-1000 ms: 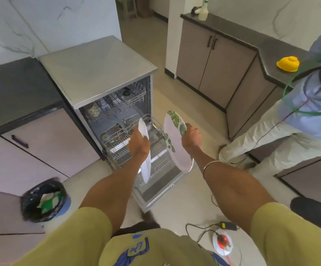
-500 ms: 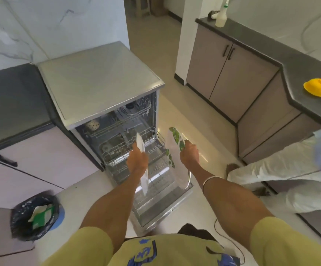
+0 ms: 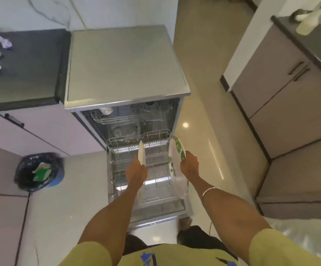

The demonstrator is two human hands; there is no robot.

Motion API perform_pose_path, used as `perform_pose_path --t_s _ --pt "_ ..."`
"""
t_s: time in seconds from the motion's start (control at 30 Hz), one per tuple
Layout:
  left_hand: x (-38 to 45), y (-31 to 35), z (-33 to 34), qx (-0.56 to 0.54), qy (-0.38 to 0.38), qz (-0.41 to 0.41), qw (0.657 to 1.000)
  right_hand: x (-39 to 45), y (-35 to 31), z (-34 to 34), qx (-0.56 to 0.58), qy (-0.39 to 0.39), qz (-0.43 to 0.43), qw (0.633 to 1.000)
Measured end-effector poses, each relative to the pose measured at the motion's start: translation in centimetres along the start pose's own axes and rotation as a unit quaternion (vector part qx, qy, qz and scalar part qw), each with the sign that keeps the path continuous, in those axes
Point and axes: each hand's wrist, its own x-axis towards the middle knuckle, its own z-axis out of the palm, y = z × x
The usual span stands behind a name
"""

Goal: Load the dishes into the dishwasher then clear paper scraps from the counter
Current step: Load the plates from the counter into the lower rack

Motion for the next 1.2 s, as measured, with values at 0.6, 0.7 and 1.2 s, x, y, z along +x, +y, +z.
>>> perform_pose_path --t_s 0.6,0.7,1.2 --pt "4.2 -0.1 15.0 0.044 0.022 -0.063 0.997 10.6 9.1 7.6 0.042 -0.066 0.044 0.996" --pt "4.4 -1.5 17.8 0.042 0.027 -0.06 0.997 11.5 10.5 10.1 0.053 -0.063 0.047 0.996" --pt "7.4 -3.5 26.0 0.03 0.003 -0.057 0.998 12.3 12.7 17.0 0.105 -0.078 0.007 0.991"
